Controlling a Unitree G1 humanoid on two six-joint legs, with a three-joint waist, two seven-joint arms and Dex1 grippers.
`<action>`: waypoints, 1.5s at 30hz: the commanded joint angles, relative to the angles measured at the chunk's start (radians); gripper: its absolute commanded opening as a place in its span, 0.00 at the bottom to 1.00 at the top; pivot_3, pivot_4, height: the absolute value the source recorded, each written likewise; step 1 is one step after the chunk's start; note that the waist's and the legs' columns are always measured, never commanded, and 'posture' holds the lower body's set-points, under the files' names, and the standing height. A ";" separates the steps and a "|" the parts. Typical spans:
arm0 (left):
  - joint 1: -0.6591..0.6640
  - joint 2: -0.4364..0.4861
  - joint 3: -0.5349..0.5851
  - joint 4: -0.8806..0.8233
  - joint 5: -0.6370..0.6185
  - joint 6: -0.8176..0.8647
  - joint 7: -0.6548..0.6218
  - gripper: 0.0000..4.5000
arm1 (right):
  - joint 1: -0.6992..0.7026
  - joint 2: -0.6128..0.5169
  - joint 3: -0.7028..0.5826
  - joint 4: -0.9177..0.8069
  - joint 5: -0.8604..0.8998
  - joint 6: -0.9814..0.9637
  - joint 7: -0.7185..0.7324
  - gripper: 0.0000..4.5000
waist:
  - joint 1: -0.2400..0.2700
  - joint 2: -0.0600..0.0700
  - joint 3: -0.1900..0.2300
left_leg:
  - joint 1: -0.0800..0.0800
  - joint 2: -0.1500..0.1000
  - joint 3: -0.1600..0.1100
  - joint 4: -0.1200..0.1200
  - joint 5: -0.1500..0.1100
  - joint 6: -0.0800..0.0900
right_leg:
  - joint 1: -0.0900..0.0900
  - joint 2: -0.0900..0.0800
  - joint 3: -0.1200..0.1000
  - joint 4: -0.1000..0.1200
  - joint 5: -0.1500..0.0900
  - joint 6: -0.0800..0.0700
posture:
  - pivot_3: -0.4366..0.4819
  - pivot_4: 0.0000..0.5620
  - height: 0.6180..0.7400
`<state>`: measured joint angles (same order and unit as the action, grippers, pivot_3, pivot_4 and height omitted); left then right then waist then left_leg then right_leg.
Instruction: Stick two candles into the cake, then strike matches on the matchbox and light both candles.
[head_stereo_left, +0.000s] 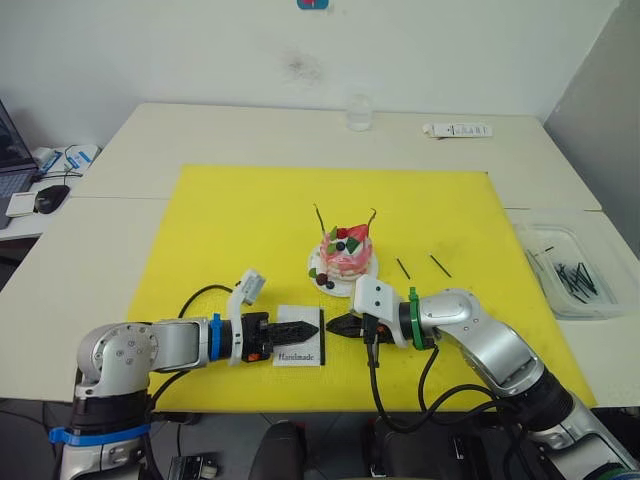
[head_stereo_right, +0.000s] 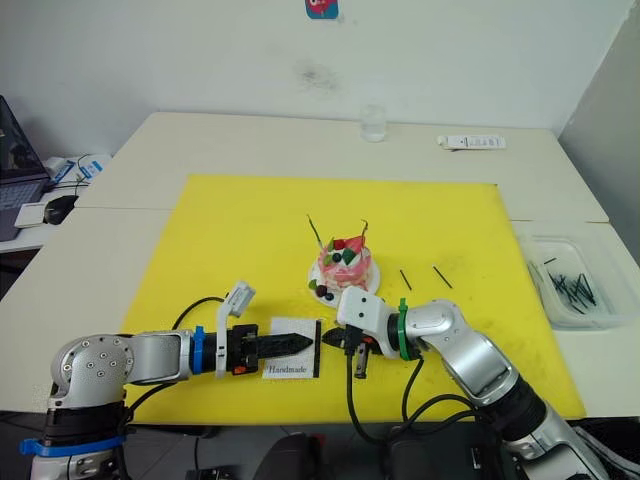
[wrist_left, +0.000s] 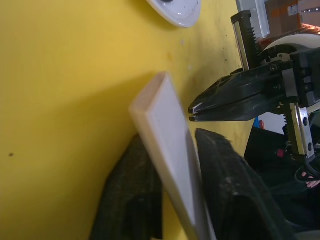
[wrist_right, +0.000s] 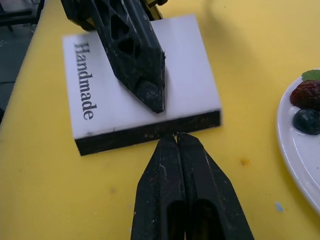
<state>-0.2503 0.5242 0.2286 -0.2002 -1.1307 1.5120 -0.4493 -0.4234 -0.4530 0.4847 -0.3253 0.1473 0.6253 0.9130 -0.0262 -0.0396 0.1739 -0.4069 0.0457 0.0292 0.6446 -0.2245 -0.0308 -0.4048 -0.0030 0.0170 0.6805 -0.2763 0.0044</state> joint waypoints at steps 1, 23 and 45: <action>0.012 -0.004 -0.018 -0.009 0.009 0.002 -0.003 0.05 | -0.003 0.005 -0.018 -0.040 0.023 0.004 -0.003 0.00 | 0.000 0.000 0.000 | 0.000 0.000 0.000 0.000 0.000 0.000 | 0.000 0.000 0.000 0.000 0.000 0.000 | 0.48 0.27 1.00; 0.010 0.060 -0.064 -0.035 0.077 -0.142 -0.152 0.01 | 0.001 0.033 -0.092 -0.070 0.071 0.040 -0.069 0.00 | 0.000 0.000 0.000 | 0.000 0.001 0.000 0.000 0.000 0.000 | 0.000 0.000 -0.001 0.000 0.000 0.000 | 0.48 0.27 1.00; 0.100 0.260 0.021 -0.289 0.045 -0.352 -0.344 0.00 | 0.337 -0.077 -0.524 -0.392 0.174 0.039 -0.308 0.44 | -0.001 0.000 0.001 | -0.002 0.001 0.000 -0.002 0.000 0.000 | -0.002 0.000 -0.001 -0.001 -0.002 -0.002 | 0.48 0.27 1.00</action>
<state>-0.1559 0.7843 0.2253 -0.4618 -1.0612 1.1788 -0.7982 -0.0907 -0.5397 -0.0453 -0.7013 0.3716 0.7298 0.6605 -0.0273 -0.0394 0.1752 -0.4084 0.0469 0.0294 0.6430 -0.2246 -0.0310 -0.4068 -0.0032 0.0165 0.6800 -0.2780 0.0029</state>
